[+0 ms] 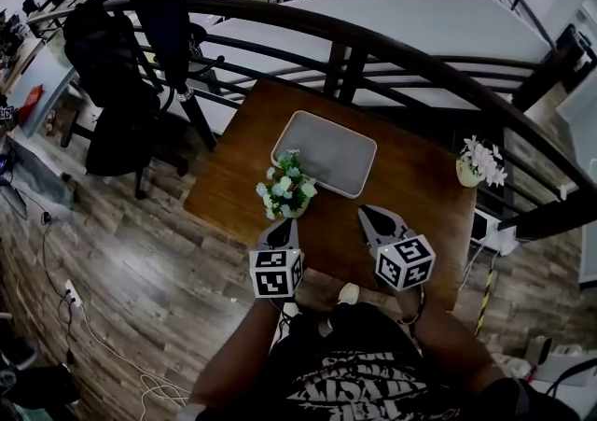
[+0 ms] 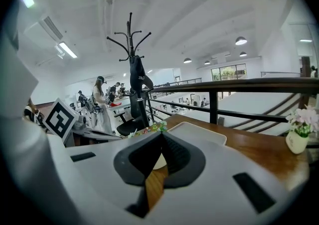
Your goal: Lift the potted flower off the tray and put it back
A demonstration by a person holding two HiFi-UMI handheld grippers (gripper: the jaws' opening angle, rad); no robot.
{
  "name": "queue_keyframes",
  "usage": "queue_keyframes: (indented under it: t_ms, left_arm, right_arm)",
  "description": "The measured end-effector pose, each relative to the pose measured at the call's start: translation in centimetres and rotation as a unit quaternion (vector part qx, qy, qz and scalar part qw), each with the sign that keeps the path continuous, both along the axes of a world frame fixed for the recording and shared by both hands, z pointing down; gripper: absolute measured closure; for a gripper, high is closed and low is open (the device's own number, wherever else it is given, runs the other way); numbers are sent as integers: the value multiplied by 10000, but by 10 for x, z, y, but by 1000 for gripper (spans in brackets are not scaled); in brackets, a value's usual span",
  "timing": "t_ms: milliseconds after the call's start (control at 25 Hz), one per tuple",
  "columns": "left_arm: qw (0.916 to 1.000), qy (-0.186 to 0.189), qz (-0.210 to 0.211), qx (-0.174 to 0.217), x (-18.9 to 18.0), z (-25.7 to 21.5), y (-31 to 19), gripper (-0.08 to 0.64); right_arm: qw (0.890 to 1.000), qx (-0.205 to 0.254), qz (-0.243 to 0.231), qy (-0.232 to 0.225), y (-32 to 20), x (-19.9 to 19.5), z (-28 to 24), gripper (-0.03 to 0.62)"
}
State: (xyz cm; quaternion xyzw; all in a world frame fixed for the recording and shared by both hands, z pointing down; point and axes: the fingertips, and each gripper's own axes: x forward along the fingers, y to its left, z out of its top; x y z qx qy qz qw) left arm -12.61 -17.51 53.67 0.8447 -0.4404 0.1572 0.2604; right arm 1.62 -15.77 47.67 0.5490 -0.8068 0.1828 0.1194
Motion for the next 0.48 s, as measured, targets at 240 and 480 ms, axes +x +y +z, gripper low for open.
queue_keyframes:
  t_ms: [240,480]
  left_arm:
    - [9995,-2,-305,-63,-2,8,4,552]
    - [9976,-283,-609,166,-2,35,10,551]
  right_arm:
    - [9996,-94,-138,-224,0,11,7,594]
    - [9980,-224,-505,-323,-2,4,24,594]
